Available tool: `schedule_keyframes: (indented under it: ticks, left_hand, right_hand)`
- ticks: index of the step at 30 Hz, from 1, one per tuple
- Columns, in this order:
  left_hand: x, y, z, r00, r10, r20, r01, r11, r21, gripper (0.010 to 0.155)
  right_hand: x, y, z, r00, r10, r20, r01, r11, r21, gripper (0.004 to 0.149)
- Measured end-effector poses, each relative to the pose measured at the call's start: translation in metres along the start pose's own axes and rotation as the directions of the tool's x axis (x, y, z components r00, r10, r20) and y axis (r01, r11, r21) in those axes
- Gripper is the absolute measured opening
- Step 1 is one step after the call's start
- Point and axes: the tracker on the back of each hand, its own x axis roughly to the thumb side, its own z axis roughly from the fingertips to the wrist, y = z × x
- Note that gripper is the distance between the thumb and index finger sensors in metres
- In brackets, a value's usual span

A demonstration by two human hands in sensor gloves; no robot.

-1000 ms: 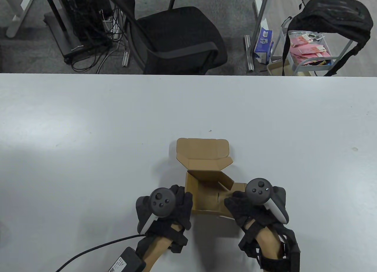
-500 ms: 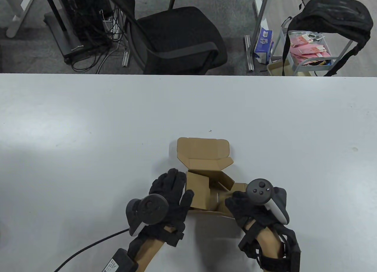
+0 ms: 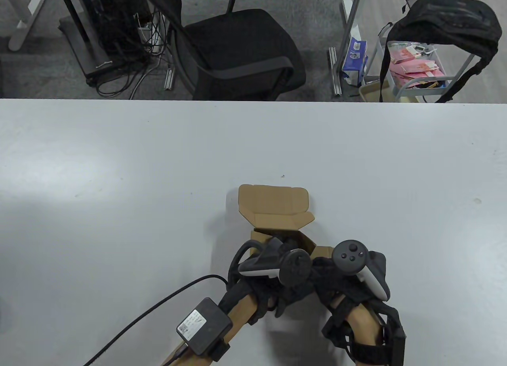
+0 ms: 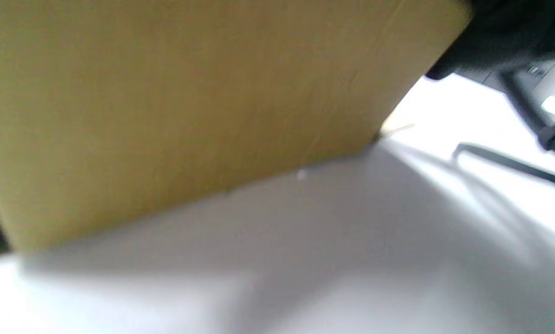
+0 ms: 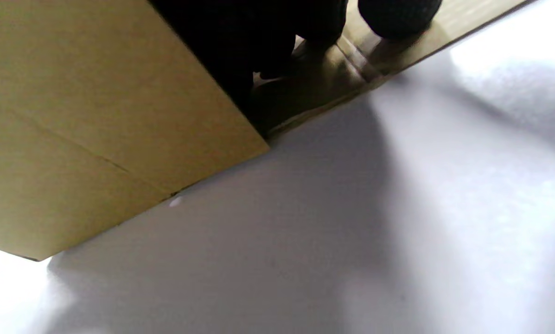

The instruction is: Fully disassemble small mailer box

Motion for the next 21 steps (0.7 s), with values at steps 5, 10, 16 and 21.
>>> schedule_keyframes:
  ticks: [5, 10, 16, 21]
  left_hand:
    - [-0.002, 0.007, 0.005, 0.997, -0.073, -0.023, 0.074, 0.997, 0.034, 0.082]
    - [-0.008, 0.011, 0.019, 0.996, -0.086, -0.017, 0.087, 0.989, 0.121, 0.075]
    - [-0.019, 0.017, 0.049, 0.998, 0.019, 0.059, -0.037, 0.948, 0.315, 0.072]
    - [-0.037, 0.02, 0.077, 0.997, 0.063, 0.052, -0.079, 0.905, 0.419, 0.072]
  right_hand:
    - [0.0, 0.0, 0.0, 1.0, -0.002, 0.0, 0.002, 1.0, 0.003, 0.061]
    - [0.001, 0.003, -0.001, 1.0, 0.002, 0.005, -0.002, 1.0, 0.016, 0.061]
    - [0.001, 0.003, -0.001, 1.0, -0.007, 0.0, 0.007, 1.0, 0.015, 0.061]
    - [0.001, 0.003, -0.001, 1.0, -0.005, 0.004, 0.005, 1.0, 0.015, 0.061]
